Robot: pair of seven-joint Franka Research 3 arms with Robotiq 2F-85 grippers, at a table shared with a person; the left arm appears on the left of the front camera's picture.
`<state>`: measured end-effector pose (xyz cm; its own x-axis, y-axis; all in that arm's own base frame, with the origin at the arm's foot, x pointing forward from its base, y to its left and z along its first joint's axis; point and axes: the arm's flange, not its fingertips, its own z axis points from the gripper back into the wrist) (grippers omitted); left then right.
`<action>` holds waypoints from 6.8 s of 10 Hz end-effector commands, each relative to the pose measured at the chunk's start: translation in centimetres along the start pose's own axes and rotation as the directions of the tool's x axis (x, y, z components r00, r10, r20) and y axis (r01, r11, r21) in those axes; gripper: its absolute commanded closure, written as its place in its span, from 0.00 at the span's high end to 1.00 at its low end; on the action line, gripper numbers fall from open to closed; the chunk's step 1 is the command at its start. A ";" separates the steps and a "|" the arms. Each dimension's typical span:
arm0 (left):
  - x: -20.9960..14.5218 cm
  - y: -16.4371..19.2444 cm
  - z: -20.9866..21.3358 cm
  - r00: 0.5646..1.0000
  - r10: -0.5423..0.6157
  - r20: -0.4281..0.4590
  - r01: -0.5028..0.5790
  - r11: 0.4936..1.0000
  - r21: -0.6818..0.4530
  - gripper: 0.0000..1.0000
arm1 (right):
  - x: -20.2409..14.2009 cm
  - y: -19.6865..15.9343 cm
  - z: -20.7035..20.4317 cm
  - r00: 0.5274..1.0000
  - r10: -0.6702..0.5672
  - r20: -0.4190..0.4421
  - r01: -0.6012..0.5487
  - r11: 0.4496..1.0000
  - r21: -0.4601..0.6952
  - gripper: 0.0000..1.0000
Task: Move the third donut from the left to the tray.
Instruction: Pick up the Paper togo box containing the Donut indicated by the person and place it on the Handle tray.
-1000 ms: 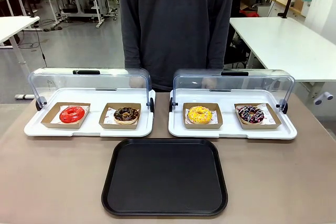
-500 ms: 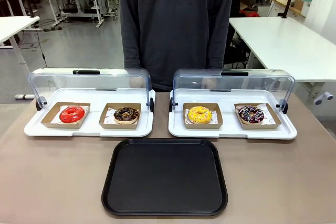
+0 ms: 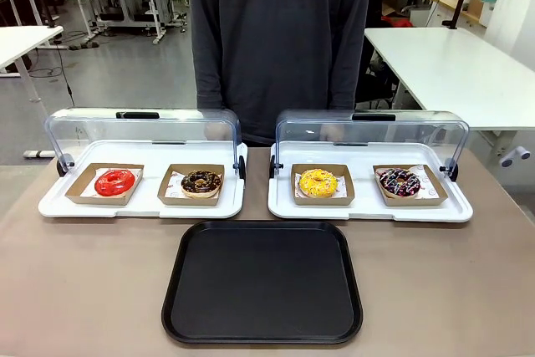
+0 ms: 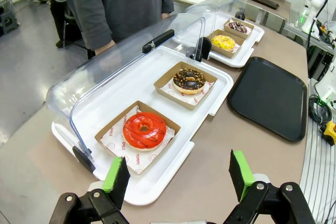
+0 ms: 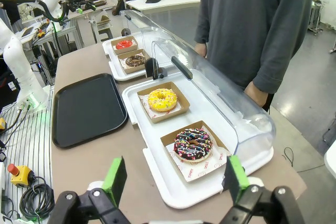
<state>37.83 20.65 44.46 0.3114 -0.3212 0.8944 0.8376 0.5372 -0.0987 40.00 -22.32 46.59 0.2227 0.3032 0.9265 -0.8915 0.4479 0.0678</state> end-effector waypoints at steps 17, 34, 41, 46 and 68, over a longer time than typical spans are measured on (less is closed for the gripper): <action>0.2 0.1 0.1 1.000 -0.008 0.004 0.008 1.000 -0.007 1.00 | 0.0 0.1 0.1 1.000 0.009 0.006 -0.009 1.000 0.005 1.00; 0.2 0.1 0.1 1.000 -0.008 0.004 0.008 1.000 -0.007 1.00 | 0.0 0.1 0.1 1.000 0.009 0.006 -0.009 1.000 0.005 1.00; 0.2 0.1 0.1 1.000 -0.008 0.004 0.008 1.000 -0.007 1.00 | 0.0 0.1 0.1 1.000 0.009 0.006 -0.009 1.000 0.005 1.00; 0.2 0.1 0.1 1.000 -0.008 0.004 0.008 1.000 -0.007 1.00 | 0.0 0.1 0.1 1.000 0.009 0.006 -0.009 1.000 0.005 1.00; 0.2 0.1 0.1 1.000 -0.008 0.004 0.008 1.000 -0.007 1.00 | 0.0 0.1 0.1 1.000 0.009 0.006 -0.009 1.000 0.005 1.00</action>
<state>37.83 20.65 44.46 0.3113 -0.3212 0.8944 0.8376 0.5372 -0.0986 40.01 -22.32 46.57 0.2231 0.3031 0.9265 -0.8915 0.4479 0.0682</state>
